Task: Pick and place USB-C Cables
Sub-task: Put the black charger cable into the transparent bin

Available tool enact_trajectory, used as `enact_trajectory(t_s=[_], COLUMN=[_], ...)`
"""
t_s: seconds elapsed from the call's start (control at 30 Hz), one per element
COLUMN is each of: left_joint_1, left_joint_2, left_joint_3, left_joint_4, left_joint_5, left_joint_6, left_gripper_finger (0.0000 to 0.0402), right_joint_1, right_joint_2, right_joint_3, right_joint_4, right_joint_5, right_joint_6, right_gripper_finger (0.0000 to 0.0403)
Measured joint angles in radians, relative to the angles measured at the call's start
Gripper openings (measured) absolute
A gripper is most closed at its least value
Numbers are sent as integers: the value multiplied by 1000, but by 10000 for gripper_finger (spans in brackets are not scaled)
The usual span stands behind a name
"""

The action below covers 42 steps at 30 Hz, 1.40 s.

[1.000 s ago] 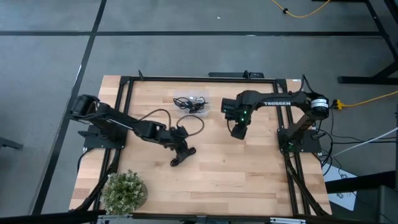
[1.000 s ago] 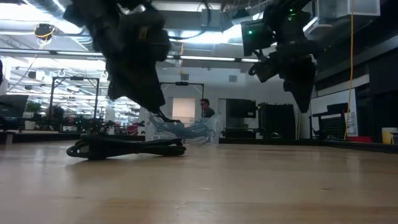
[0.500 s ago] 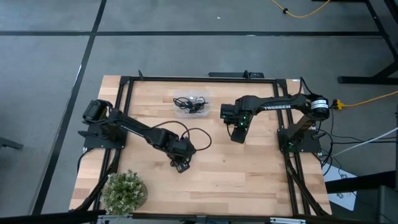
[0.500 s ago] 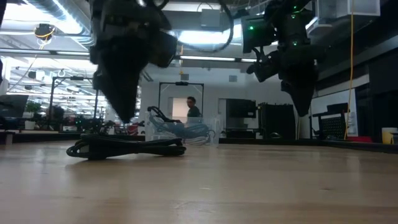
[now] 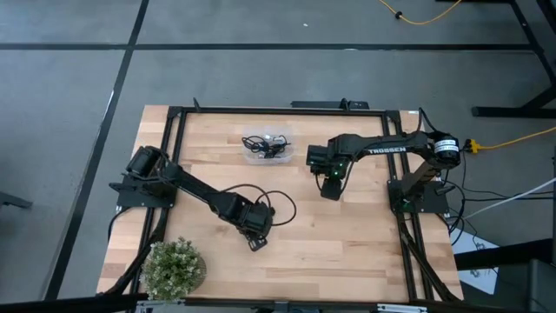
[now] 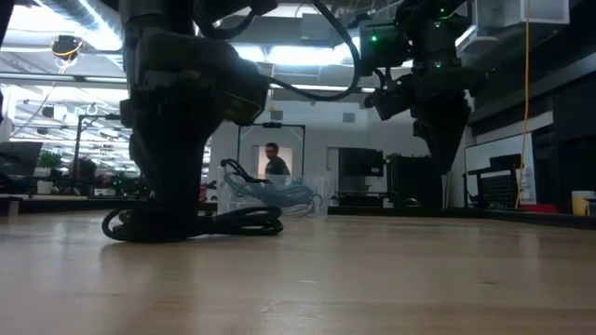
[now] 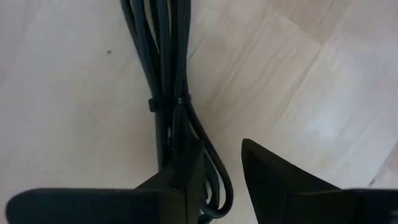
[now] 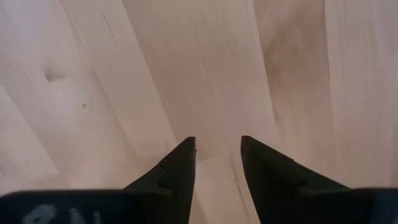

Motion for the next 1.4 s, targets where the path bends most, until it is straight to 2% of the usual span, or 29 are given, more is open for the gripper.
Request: enact_trajectory(t_s=[0.37,0.43,0.57,0.67,1.03,1.23,1.4], left_joint_1=[-11,-10,-10,-11,-9,-4,19], left_joint_2=[50,48,52,56,62,60,60], left_joint_3=[3,1,25,67,292,292,276], left_joint_4=[16,13,-13,-36,-329,-345,-333], left_joint_5=[-26,-28,-39,-63,-184,-203,-159], left_joint_6=[-24,-22,25,57,139,168,164], left_gripper_finger=[98,79,13,3,0,2,29], right_joint_1=[0,0,0,0,0,0,0], right_joint_2=[0,0,0,0,0,0,0], right_joint_3=[0,0,0,0,0,0,0], right_joint_4=[20,21,24,30,38,39,38], right_joint_5=[0,0,0,0,-1,-2,-2], right_joint_6=[-19,-22,-23,-23,-48,-50,-50], right_gripper_finger=[133,133,133,133,133,133,133])
